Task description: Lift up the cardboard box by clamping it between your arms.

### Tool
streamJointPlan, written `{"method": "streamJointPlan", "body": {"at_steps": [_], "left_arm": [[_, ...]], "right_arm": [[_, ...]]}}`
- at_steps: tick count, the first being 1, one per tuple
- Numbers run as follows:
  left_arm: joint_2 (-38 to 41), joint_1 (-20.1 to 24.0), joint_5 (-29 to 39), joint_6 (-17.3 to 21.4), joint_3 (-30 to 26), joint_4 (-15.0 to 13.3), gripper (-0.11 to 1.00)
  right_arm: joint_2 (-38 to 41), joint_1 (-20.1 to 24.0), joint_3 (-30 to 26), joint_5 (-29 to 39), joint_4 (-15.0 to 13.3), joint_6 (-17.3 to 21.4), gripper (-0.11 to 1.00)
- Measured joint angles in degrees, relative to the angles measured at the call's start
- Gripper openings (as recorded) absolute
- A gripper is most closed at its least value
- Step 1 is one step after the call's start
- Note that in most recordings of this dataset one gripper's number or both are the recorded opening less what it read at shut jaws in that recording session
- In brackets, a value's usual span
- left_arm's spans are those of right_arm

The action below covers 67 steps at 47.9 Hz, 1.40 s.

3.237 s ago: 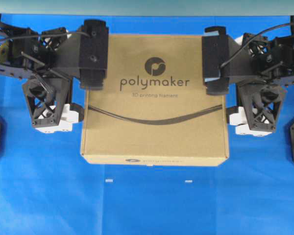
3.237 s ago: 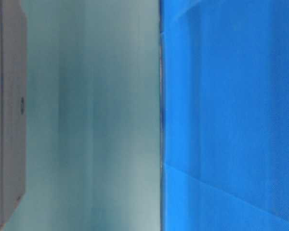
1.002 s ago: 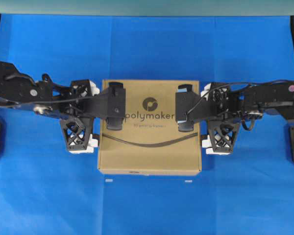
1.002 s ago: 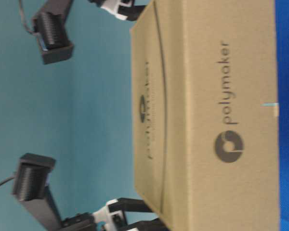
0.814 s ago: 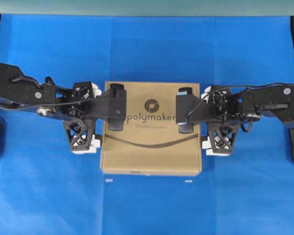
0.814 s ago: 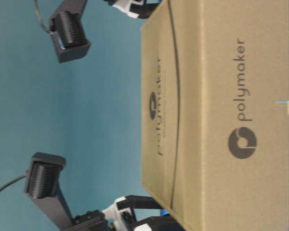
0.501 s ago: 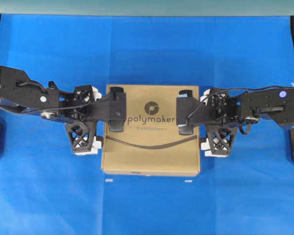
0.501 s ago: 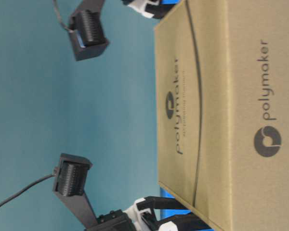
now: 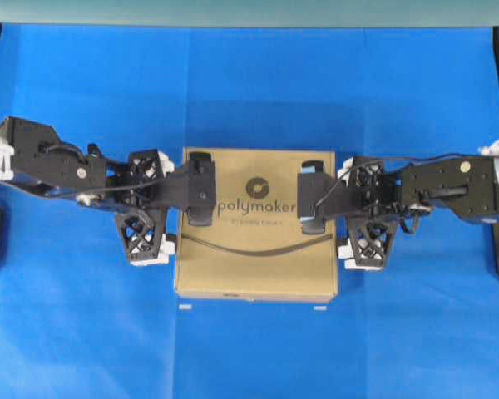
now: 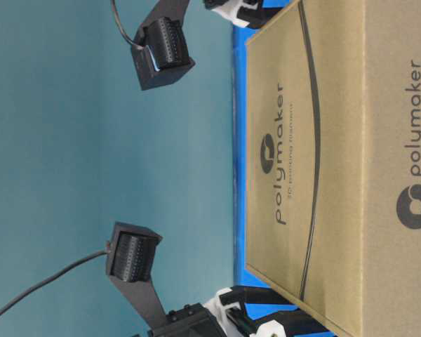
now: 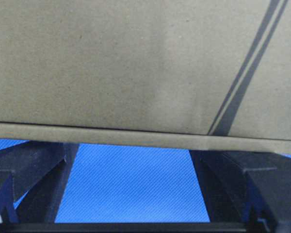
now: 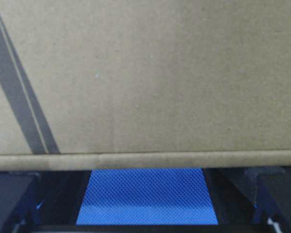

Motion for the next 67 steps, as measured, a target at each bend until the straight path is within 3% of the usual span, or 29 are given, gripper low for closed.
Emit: {"method": "streamJointPlan", "body": {"at_steps": [36,52,67], "left_arm": [[-1.8,0.6,-1.3,-1.9,3.0,-0.1,0.84],[-11.2,-0.7,0.2,-1.8,9.8,-0.2,0.84],[-20.4,-0.7,0.2,-1.8,12.8,-0.2,0.84]], "right_arm": [[-4.7,-0.4,5.5,-2.0,0.4,1.1,0.99],[-11.6,-0.4,9.8,-0.3,1.0,1.2,0.99],[-21.5,-0.5,13.7,-0.2,1.1,1.3,0.99]]}}
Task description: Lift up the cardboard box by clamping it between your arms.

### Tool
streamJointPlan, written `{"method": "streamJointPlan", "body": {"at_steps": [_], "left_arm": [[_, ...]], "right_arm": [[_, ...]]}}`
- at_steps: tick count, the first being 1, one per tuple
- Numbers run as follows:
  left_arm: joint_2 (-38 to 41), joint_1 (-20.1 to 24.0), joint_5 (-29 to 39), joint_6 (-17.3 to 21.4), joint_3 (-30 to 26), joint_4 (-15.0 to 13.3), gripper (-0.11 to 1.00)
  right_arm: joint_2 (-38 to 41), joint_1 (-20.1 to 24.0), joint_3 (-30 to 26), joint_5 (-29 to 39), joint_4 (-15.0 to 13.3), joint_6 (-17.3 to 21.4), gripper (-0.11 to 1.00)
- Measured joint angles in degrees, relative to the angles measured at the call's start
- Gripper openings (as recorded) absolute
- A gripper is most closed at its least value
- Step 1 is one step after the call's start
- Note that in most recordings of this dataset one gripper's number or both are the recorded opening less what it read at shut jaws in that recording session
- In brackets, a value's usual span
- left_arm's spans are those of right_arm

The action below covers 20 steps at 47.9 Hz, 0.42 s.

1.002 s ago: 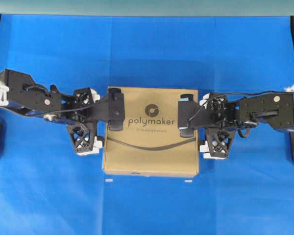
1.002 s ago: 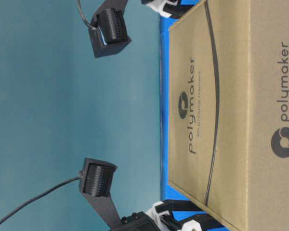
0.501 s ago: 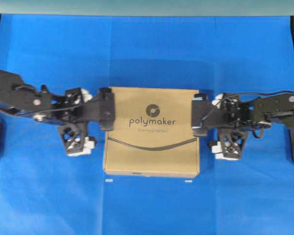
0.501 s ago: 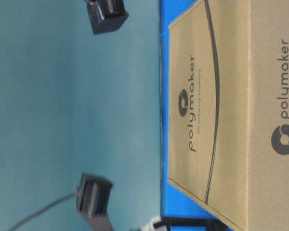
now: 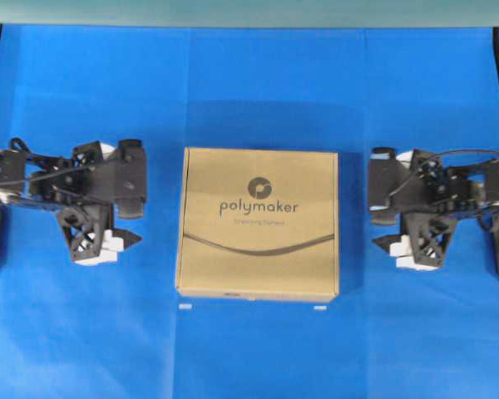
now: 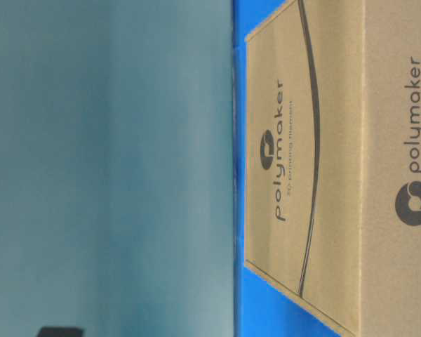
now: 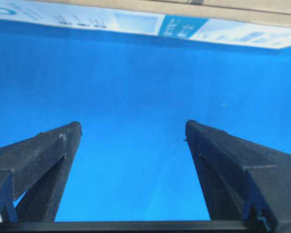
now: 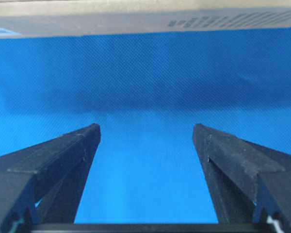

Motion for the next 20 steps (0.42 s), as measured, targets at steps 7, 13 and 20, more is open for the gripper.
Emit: {"method": "streamJointPlan", "body": {"at_steps": [7,13,20], "left_arm": [[-4.0,-0.2,0.0,0.0,1.1,0.0,0.84],[-6.9,-0.3,0.0,0.0,1.8,0.0,0.84],[-10.5,-0.7,-1.2,-1.4,3.8,0.0,0.84]], "right_arm": [[-3.6,-0.1,1.7,-0.1,0.0,0.0,0.99],[-6.4,-0.1,2.7,-0.4,0.0,0.0,0.99],[-9.6,-0.1,3.6,-1.2,0.0,0.0,0.99]]}}
